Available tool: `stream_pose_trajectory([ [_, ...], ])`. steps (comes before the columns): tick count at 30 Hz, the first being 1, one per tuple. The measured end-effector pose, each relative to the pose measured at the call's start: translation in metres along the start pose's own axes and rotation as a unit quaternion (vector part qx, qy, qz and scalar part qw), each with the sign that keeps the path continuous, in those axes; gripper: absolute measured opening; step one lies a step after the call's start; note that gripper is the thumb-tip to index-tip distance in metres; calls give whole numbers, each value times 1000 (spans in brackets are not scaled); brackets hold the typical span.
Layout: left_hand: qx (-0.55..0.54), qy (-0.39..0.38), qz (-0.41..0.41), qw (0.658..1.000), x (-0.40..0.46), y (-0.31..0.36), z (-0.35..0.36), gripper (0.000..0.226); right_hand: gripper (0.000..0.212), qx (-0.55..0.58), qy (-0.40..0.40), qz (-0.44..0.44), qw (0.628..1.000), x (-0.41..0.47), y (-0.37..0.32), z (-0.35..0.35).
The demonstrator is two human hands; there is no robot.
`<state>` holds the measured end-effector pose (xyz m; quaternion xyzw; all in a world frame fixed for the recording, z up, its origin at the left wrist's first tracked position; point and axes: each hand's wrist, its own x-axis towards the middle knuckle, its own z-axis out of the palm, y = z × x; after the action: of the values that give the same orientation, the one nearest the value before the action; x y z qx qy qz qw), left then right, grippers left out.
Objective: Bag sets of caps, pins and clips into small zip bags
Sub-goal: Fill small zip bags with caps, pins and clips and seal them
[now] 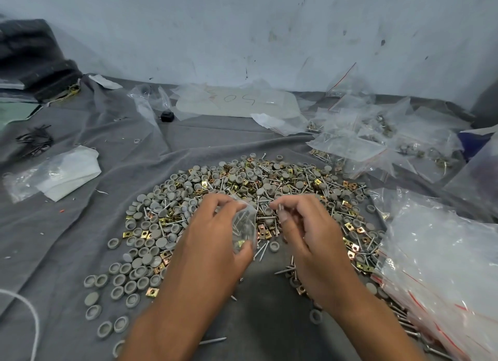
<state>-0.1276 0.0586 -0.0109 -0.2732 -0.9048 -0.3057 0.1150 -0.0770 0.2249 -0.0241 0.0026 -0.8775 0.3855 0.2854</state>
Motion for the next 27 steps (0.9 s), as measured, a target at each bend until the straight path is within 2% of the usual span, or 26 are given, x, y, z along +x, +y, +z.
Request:
stream_pose_trajectory([
  [3,-3,-5,-2,1000,0,0,0,57,16,42,49,-47,997,1,-14,2],
  [7,-1,-7,2,1000,1,1,0,53,22,25,-24,-52,998,-1,-17,8],
  [8,0,-8,2,1000,1,1,0,53,23,34,-20,-51,998,-1,-18,8],
  [12,0,-10,-4,1000,0,-1,0,56,10,66,71,-86,992,1,-20,5],
  [14,1,-12,-3,1000,0,-1,0,56,9,39,66,-102,992,1,-19,6],
  [17,-2,-14,1,1000,0,0,0,51,13,0,3,-78,997,-1,-16,9],
  [19,0,-16,-1,1000,0,0,0,52,13,-2,0,-52,999,0,-12,5],
  [21,4,-15,-4,1000,0,-1,-1,54,18,-11,-60,12,998,3,-3,-3],
  [22,5,-16,-5,1000,0,-1,-1,55,16,-40,-130,48,990,3,5,-8],
  [24,7,-21,-6,1000,0,-1,-1,56,15,-158,-267,72,948,0,18,-15],
  [26,6,-25,-5,1000,0,-1,0,57,16,-228,-333,60,913,-4,27,-17],
  [27,6,-26,-5,1000,0,0,0,57,12,-236,-332,52,912,-4,28,-16],
])
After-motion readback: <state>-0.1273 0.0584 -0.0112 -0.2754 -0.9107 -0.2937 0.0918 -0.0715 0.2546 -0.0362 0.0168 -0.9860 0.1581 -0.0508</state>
